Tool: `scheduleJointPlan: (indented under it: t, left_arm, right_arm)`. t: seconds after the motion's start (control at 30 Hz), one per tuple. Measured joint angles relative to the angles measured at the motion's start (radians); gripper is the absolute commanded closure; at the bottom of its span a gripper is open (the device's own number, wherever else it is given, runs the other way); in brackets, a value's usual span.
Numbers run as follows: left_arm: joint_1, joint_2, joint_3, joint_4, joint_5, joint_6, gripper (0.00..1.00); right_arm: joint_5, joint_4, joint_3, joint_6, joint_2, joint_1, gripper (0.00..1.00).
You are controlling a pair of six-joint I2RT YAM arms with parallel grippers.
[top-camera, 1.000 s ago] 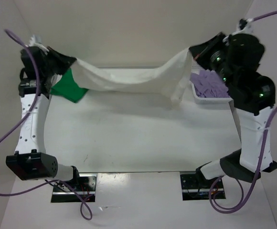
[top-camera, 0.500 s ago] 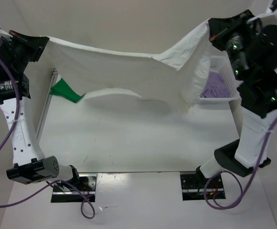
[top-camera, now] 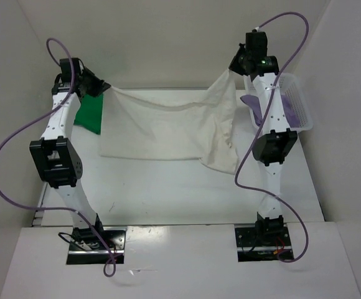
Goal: Fold and stack the t-shirts
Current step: Flatten out the tshirt
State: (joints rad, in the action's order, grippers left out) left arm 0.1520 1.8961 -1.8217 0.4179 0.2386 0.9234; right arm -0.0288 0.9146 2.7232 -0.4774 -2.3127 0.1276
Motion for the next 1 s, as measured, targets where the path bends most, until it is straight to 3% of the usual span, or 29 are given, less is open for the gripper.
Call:
scheduleJointPlan:
  t: [0.23, 0.4, 0.5, 0.57, 0.73, 0.9, 1.0]
  left_arm:
    - [0.026, 0.011, -0.302, -0.025, 0.033, 0.047, 1.00]
    - [0.104, -0.093, -0.334, -0.100, 0.057, 0.077, 1.00]
    - [0.124, -0.183, -0.243, -0.166, 0.055, 0.074, 1.00]
    - [0.121, -0.269, -0.114, -0.216, 0.055, 0.066, 0.99]
    - [0.111, -0.479, 0.309, -0.323, 0.072, 0.025, 0.98]
    - [0.097, -0.568, 0.723, -0.305, 0.077, -0.030, 0.94]
    - [0.089, -0.592, 0.901, -0.245, 0.068, -0.059, 0.91]
  right_arm:
    - [0.082, -0.126, 0.019, -0.063, 0.163, -0.039, 1.00]
    - [0.129, -0.251, 0.057, -0.087, 0.383, -0.042, 1.00]
    - [0.169, -0.282, 0.024, -0.086, 0.498, -0.040, 1.00]
    - [0.183, -0.298, -0.125, -0.079, 0.602, -0.041, 1.00]
    - [0.183, -0.388, -0.853, -0.067, 0.921, -0.042, 1.00]
    - [0.177, -0.362, -1.451, -0.056, 0.988, -0.042, 1.00]
    - [0.176, -0.267, -1.713, -0.056, 0.996, -0.042, 1.00]
